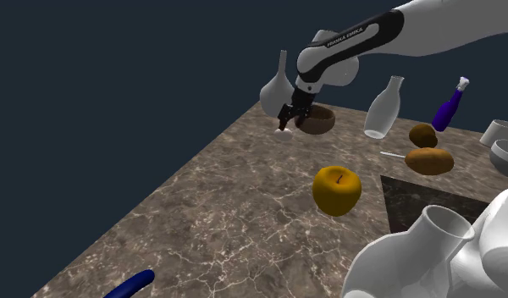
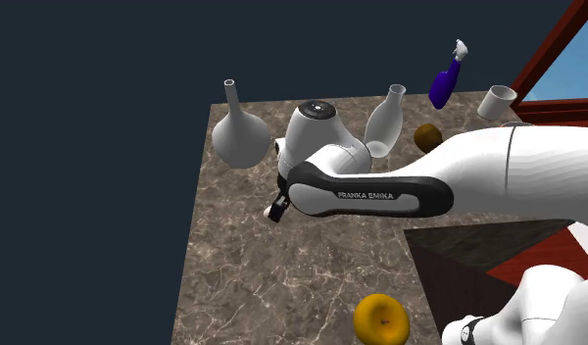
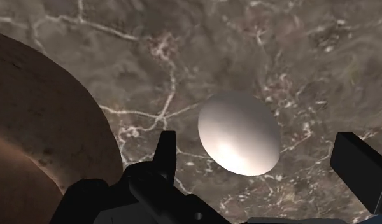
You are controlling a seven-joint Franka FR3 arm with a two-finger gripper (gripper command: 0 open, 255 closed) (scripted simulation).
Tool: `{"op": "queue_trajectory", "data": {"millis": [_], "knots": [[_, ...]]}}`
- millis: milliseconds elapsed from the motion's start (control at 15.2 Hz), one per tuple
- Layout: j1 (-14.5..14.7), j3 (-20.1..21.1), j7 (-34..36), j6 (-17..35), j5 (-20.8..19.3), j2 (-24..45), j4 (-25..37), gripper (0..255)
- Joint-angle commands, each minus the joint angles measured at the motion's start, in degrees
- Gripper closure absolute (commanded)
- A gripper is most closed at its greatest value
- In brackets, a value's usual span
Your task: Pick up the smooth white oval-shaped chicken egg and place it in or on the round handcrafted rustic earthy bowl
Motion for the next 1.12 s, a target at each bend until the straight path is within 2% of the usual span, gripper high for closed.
{"op": "queue_trajectory", "data": {"millis": [0, 330, 858, 924, 1056], "knots": [[-0.01, 0.09, -0.46, 1.22, 0.59, 1.49, 0.26, 0], [0.03, 0.63, -1.22, 4.76, 1.76, 4.23, -0.6, 0], [-0.22, 0.89, -1.18, 4.77, 1.7, 4.22, -0.61, 0], [-0.32, 0.86, -1.5, 5.08, 1.89, 4.42, -0.76, 255], [-0.18, 0.95, -1.35, 5.48, 1.9, 4.2, -1.36, 255]]}}
